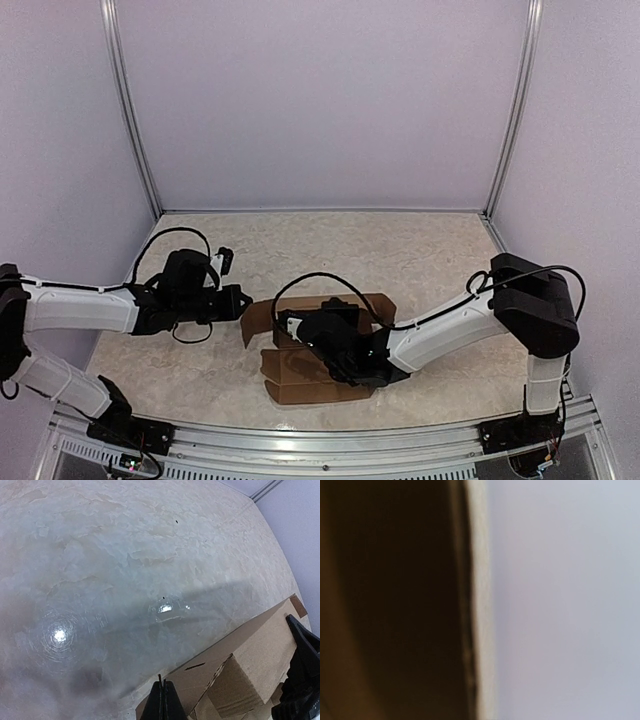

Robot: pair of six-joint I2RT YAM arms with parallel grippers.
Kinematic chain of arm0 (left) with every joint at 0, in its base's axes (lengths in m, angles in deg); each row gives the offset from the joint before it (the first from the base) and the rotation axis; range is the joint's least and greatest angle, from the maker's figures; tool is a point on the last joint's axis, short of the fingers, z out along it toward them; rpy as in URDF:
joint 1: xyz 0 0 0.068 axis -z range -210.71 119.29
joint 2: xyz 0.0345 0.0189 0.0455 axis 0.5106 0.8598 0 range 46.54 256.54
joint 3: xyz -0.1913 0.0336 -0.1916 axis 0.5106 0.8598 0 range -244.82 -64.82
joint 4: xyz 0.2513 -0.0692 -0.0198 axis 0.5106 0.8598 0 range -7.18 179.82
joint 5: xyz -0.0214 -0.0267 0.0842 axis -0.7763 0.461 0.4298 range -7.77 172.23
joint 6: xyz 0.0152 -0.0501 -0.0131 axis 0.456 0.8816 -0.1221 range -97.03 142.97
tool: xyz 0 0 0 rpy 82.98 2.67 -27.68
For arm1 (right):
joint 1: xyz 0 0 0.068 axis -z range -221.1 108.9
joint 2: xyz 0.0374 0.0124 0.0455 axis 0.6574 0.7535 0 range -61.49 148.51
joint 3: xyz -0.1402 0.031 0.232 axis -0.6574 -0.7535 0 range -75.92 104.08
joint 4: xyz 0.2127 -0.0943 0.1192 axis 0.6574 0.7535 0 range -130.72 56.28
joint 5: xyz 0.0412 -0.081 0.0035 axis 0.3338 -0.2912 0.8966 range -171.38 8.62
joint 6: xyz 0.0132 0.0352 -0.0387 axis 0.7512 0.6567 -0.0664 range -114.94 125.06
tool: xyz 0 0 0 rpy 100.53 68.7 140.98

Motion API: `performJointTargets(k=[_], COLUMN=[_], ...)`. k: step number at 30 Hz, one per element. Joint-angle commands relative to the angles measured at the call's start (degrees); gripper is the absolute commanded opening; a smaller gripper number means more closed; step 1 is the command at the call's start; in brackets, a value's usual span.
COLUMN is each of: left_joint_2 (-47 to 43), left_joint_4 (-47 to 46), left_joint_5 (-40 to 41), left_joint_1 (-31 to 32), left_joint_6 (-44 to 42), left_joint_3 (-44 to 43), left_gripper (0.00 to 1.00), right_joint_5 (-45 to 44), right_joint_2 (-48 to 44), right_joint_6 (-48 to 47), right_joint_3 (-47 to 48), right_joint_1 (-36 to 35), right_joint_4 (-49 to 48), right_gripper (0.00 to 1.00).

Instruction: Fold the paper box

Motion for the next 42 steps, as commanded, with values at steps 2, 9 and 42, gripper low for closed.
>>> performJointTargets(k=[2, 9, 42], left_joint_2=[1.06, 2.6, -3.09], left_joint_4=[-1.4, -0.91, 15.67], left_joint_5=[-1.5, -2.37, -0.79], left_joint_1=[1.18, 4.48, 3.83], left_joint_6=[0.53, 0.93, -1.47], left_joint_3=[1.89, 0.68, -0.34], left_gripper=[0.0, 0.0, 0.39], right_joint_5=[0.39, 0.32, -0.14], right_joint_2=[1.85, 2.24, 2.22], right_joint_6=[4.16, 5.32, 9.66], right_joint_3=[1.08, 1.21, 0.72], right_joint_1=[-0.39, -0.42, -0.43], right_joint_4=[3.23, 3.83, 7.04], right_gripper=[0.0, 0.0, 0.0])
